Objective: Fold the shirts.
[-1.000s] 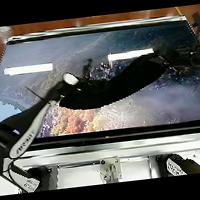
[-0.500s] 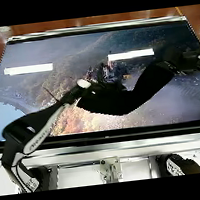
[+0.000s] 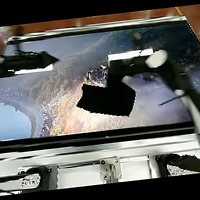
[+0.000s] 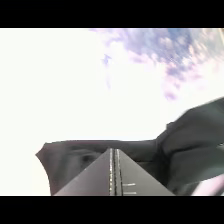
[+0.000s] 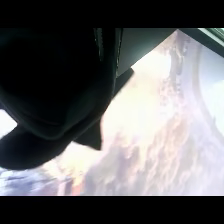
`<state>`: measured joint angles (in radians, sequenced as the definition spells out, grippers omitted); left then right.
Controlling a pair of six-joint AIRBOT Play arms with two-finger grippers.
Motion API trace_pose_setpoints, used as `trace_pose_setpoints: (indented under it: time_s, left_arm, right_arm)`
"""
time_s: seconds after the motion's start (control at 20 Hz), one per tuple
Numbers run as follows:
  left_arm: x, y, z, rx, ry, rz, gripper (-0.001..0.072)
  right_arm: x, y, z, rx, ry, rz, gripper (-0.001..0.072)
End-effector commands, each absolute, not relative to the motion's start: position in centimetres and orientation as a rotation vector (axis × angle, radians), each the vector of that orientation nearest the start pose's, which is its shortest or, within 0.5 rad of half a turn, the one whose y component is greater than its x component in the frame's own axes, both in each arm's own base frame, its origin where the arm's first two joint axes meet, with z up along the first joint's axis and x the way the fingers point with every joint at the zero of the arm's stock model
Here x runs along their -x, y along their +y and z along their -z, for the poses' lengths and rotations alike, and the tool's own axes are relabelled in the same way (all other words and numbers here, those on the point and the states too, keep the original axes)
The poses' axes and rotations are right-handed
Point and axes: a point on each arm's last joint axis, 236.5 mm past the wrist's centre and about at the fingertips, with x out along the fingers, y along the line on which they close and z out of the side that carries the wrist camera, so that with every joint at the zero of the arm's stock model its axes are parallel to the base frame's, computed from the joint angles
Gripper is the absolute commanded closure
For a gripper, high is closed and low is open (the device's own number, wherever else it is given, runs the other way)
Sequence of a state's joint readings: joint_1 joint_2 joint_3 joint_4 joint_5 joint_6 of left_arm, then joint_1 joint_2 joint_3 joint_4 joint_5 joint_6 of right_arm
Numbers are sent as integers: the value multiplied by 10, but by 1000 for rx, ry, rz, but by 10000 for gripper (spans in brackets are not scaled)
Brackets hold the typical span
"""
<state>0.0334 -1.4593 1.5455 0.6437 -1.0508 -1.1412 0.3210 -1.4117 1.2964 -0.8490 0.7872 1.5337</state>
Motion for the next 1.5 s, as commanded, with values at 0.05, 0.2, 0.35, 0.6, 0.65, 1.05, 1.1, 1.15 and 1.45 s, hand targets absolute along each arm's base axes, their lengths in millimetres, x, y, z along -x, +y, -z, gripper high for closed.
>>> trace_pose_setpoints:
  time_s: [0.05,0.2,0.35,0.6,0.65,1.05,1.1,1.15,1.45]
  left_arm:
    - [-451,-71,-241,352,641,542,672]
    - [-440,-73,-257,331,609,548,672]
    - [-440,-84,-252,329,625,571,672]
    - [-430,-93,-226,328,707,607,672]
    - [-430,-93,-220,336,721,606,672]
    - [-421,-97,-199,358,786,622,672]
    - [-419,-99,-198,357,793,629,672]
    - [-417,-101,-197,357,800,636,672]
    - [-412,-120,-197,340,813,680,672]
  right_arm:
    - [-438,351,-3,-667,1058,-544,650]
    - [-425,377,30,-785,1156,-529,382]
    - [-419,368,24,-733,1181,-582,20]
    - [-396,256,7,-469,1339,-559,21]
    - [-395,224,2,-443,1360,-514,21]
    - [-353,95,51,-450,1567,-227,17]
    - [-354,99,63,-495,1549,-215,16]
    - [-356,104,74,-549,1519,-197,16]
    - [-374,140,110,-813,1447,-210,17]
